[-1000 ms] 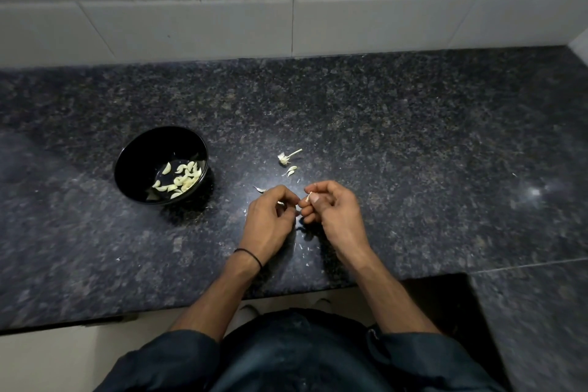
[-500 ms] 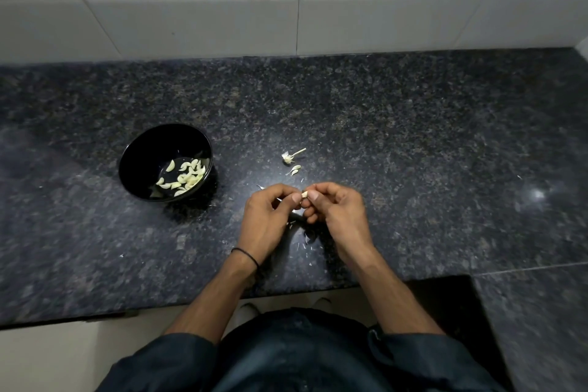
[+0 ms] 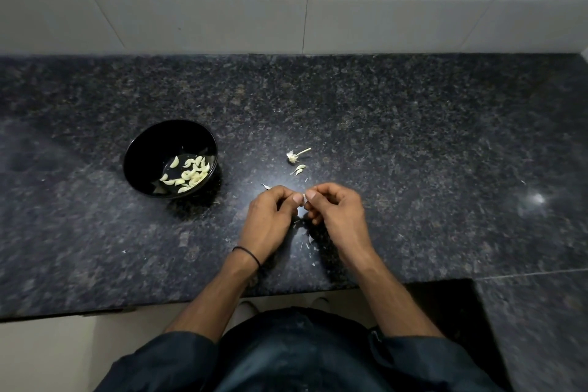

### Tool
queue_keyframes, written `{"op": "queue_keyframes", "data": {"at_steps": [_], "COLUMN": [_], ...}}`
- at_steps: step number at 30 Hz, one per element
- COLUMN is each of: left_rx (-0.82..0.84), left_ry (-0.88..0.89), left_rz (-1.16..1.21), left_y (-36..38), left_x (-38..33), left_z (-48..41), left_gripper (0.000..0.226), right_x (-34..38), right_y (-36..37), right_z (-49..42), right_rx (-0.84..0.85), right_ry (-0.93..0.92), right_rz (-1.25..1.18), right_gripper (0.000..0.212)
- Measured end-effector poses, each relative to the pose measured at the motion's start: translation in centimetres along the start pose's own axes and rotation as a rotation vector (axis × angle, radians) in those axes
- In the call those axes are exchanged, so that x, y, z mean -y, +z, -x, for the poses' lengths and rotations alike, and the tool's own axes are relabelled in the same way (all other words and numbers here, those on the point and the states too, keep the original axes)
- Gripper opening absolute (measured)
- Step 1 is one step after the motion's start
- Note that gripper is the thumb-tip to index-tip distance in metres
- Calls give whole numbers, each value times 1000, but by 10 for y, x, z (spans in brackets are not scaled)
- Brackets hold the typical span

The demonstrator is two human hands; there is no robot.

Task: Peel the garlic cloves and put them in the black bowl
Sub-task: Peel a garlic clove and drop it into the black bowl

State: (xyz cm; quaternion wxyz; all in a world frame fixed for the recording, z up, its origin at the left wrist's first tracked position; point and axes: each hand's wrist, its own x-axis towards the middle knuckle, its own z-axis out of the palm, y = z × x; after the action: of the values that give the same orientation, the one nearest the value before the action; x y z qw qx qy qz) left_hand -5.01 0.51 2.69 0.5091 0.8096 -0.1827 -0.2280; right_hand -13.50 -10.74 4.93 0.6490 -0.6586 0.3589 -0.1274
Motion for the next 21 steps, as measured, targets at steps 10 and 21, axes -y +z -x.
{"op": "queue_keyframes", "data": {"at_steps": [10,21], "left_rx": [43,35], "left_ry": [31,82], "left_rz": [-168,22], "left_y": [7,6], "left_x": [-3,-8], "left_z": [1,5], "left_gripper": [32,24], "right_x": [-1,-4], "right_y": [-3,-2], "right_z": [-2,-5], "right_rx": [-139,-125], "right_ry": [36,19], "right_rz": [-81,-72], "right_gripper": [14,19]}}
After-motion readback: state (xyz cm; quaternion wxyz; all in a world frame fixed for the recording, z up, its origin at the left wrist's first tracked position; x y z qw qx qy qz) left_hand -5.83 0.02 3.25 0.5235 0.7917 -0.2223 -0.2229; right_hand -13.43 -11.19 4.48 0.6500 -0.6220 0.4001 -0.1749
